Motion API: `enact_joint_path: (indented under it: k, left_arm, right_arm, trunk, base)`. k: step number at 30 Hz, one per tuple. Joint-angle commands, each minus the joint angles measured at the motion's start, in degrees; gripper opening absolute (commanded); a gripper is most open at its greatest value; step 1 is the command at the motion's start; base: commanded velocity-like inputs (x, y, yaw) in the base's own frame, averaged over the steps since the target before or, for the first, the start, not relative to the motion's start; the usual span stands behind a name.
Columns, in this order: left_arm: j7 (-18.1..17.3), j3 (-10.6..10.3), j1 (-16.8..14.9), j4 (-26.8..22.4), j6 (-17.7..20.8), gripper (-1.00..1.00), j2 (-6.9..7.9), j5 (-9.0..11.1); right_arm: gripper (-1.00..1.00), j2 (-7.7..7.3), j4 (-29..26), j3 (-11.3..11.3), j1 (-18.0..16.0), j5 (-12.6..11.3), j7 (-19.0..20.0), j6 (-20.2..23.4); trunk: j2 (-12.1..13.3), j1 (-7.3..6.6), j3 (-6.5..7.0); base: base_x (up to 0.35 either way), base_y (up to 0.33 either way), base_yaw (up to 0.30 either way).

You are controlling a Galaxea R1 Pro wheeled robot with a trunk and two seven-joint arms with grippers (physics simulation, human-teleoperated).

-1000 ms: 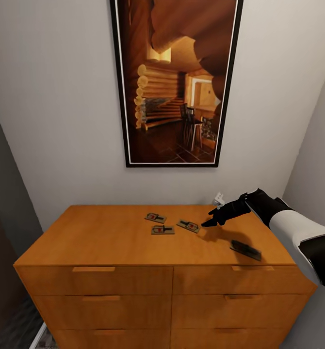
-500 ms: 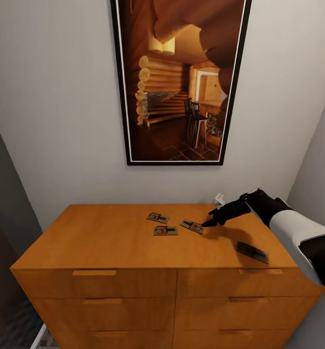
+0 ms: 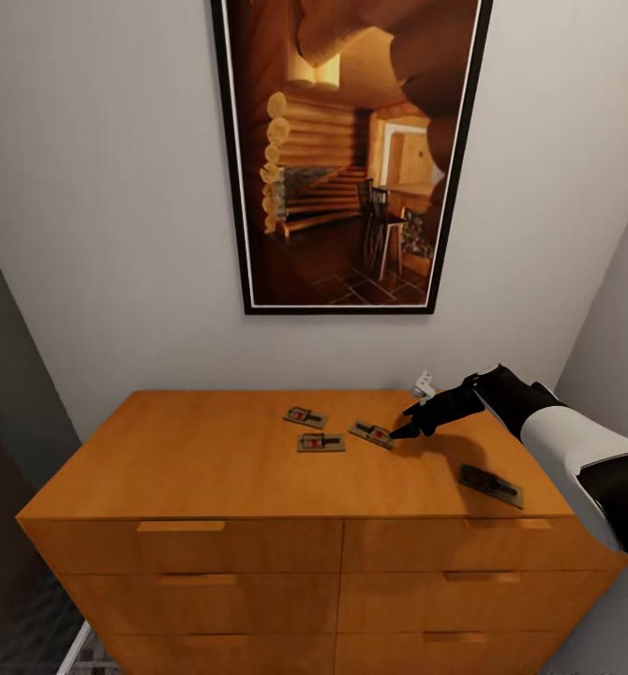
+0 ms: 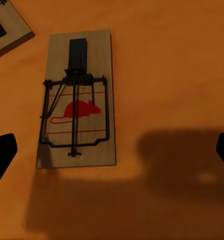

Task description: Take the four mousetraps from the cabinet in the bathroom and place them on the bathroom floor. Make sure all four end up on the same floor surface, and ensure that at least two of them are either under or directly next to the same bathroom sink.

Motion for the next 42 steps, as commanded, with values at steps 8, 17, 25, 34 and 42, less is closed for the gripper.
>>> enact_joint_path:
  k: [8,17,25,34,42]
  left_arm:
    - [0.03,0.09,0.05,-0.09,-0.07,1.00,-0.01,0.00]
    - [0.01,0.07,0.00,-0.09,-0.30,1.00,-0.01,-0.01]
    - [0.01,0.08,0.03,-0.09,-0.48,1.00,-0.02,0.00]
    - [0.03,0.05,0.02,-0.09,-0.49,1.00,-0.01,0.00]
    - [0.01,0.05,0.03,-0.09,-0.49,1.00,-0.01,0.00]
  right_arm:
    - [1.00,0.00,-0.14,-0.39,0.02,0.46,0.25,0.60]
    - [1.00,0.25,-0.20,-0.36,0.02,0.52,0.21,0.60]
    - [1.00,0.62,-0.60,-0.31,-0.03,0.63,-1.30,0.71]
    - [1.00,0.91,-0.74,-0.30,-0.02,0.64,-2.60,0.82]
    - [1.00,1.36,-0.76,-0.30,-0.02,0.65,-2.80,0.89]
  trunk:
    - [-0.03,0.00,-0.74]
    - [-0.03,0.00,-1.44]
    - [-0.03,0.00,-1.54]
    - [-0.03,0.00,-1.55]
    - [-0.03,0.00,-1.55]
  base:
    - [0.000,0.013,0.000]
    - [0.000,0.008,0.000]
    - [0.000,0.000,0.000]
    - [0.000,0.000,0.000]
    - [0.000,0.000,0.000]
